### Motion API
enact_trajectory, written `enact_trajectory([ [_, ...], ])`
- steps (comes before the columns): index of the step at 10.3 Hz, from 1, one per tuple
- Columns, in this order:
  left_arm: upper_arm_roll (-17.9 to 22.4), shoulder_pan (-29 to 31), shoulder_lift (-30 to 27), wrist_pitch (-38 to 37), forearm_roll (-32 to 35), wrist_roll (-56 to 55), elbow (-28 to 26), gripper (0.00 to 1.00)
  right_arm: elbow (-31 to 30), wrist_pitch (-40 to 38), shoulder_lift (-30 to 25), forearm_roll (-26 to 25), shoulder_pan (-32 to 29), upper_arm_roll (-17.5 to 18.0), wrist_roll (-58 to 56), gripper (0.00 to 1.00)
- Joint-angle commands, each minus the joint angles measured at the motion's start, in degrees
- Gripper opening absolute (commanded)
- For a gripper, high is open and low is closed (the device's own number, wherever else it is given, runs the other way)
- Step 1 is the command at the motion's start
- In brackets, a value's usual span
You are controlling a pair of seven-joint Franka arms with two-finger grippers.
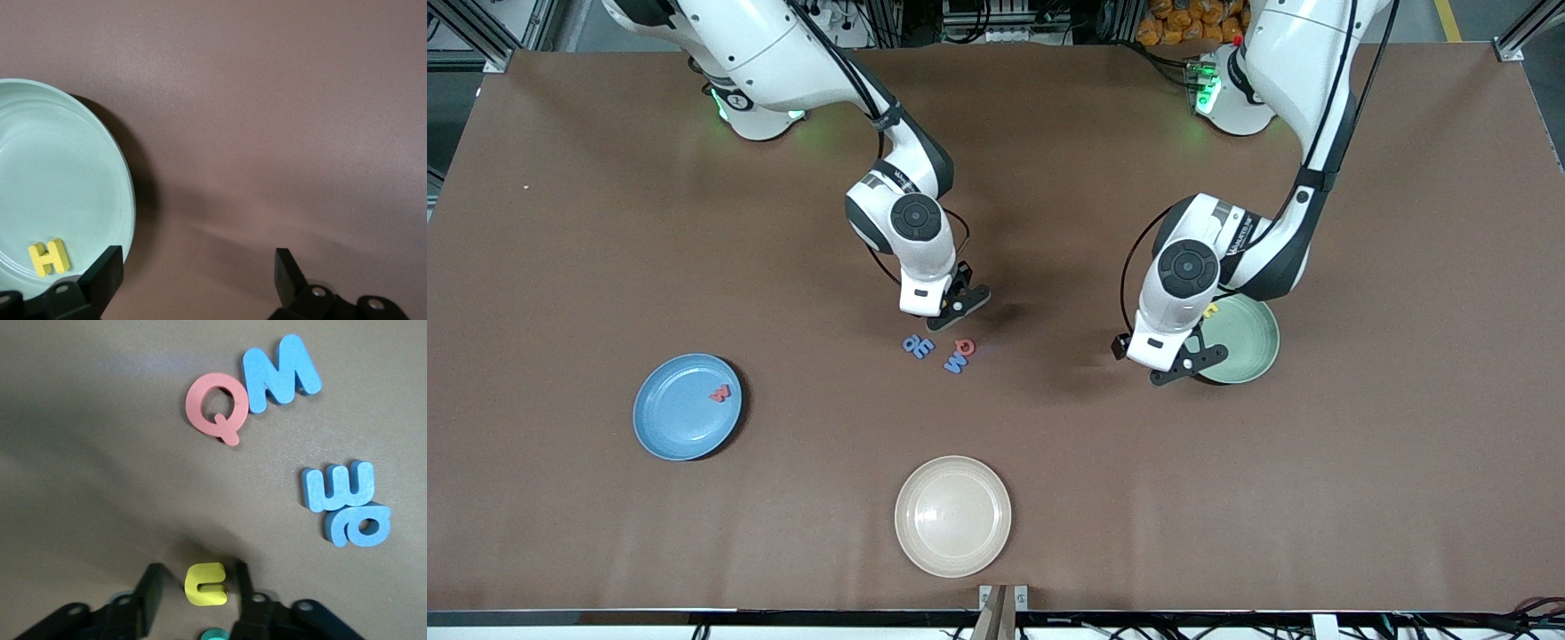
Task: Sort upper and lower case letters into plates
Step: 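Drop the yellow letter into the blue plate while the left gripper returns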
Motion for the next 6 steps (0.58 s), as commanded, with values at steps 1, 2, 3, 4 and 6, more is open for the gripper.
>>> enact_trajectory([
  [1,0.06,-0.09,0.64,-1.09,-0.38,-1.04,1.46,1.00,-2.19,-0.08,-1.63,-0.17,-0.21,0.15,0.97,0.00],
  [2,0.06,-0.09,0.64,-1.00,-0.38,-0.96,1.64,1.00,-2.19,-0.08,-2.24,-0.26,-0.38,0.15,0.45,0.00],
  [3,-0.03,-0.26,0.64,-1.09,-0.38,-0.87,3.03,1.00,-2.10,-0.17,-2.77,-0.26,-0.64,0.15,0.27,0.00],
  [4,-0.03,-1.05,0.73,-1.61,0.05,-0.17,4.00,1.00,-2.10,-0.17,-3.73,-0.26,-0.82,0.07,0.35,0.00],
  [6,0.06,-2.54,0.38,-1.79,0.49,0.45,5.32,1.00,-1.14,-0.17,-6.10,-0.26,-4.49,0.07,0.36,0.00],
])
